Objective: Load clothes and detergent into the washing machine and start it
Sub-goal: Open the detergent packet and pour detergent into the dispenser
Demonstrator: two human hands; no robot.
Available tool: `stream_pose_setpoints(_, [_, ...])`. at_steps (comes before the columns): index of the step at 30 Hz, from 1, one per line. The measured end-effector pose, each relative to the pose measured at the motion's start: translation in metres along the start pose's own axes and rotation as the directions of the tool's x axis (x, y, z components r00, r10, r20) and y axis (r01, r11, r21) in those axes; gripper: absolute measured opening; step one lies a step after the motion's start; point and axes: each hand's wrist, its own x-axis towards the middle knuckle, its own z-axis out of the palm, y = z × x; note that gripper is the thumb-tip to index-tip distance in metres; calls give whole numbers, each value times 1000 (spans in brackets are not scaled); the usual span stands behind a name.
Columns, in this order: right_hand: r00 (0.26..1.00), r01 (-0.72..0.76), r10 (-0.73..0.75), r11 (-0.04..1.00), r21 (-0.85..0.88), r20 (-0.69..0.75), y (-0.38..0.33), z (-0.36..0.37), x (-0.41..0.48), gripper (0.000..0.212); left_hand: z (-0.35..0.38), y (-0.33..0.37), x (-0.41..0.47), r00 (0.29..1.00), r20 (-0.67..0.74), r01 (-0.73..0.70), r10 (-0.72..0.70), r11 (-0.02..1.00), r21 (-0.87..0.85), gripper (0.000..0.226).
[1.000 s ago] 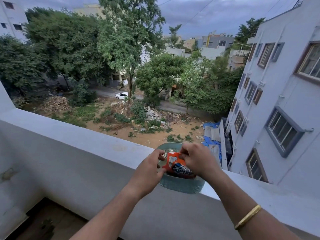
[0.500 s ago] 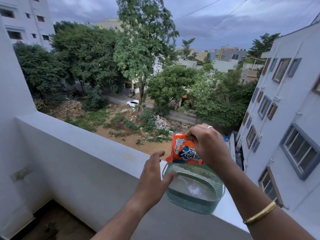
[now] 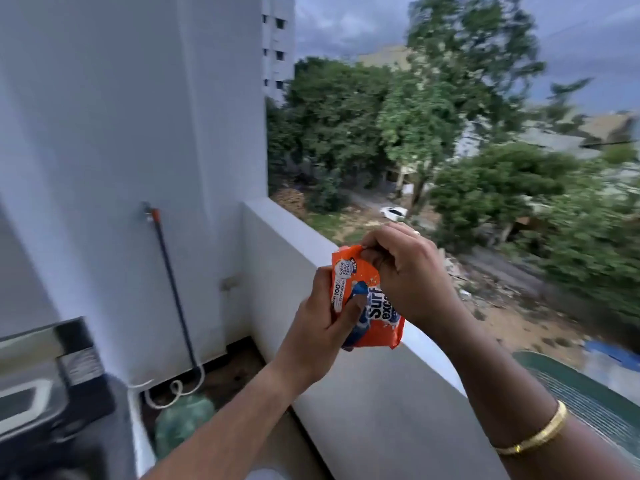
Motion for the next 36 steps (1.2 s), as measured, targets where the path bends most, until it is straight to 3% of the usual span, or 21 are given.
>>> stream_pose_setpoints(5, [993, 57, -73, 986, 155, 96, -71, 69, 28, 8, -89, 4, -47, 981, -192, 48, -42, 998, 28, 42])
stream_pose_setpoints(9, [957, 86, -161, 953, 292, 242, -140, 126, 30, 16, -161, -5, -106, 925, -377, 76, -54, 996, 43, 58])
stream_pose_setpoints(15, [883, 138, -297, 904, 406, 363, -240, 208, 8, 21, -256, -22, -193, 877, -474, 122, -73, 990, 74, 71])
stream_pose_setpoints(21, [818, 71, -320, 880, 469, 477, -332, 287, 0, 29, -337, -51, -264, 801, -575, 140, -163, 986, -85, 79])
stream_pose_setpoints(28, [723, -39, -254, 913, 406, 642, -403, 373, -27, 14, -409, -99, -332, 772, -534, 250, -345, 937, -244, 81])
stream_pose_setpoints(33, [634, -106, -160, 951, 290, 757, -419, 427, -57, 4, -422, -141, -363, 746, -460, 345, -482, 870, -352, 52])
stream_pose_setpoints(36, [584, -100, -131, 968, 231, 801, -422, 457, -71, 2, -426, -165, -371, 715, -440, 368, -543, 828, -424, 46])
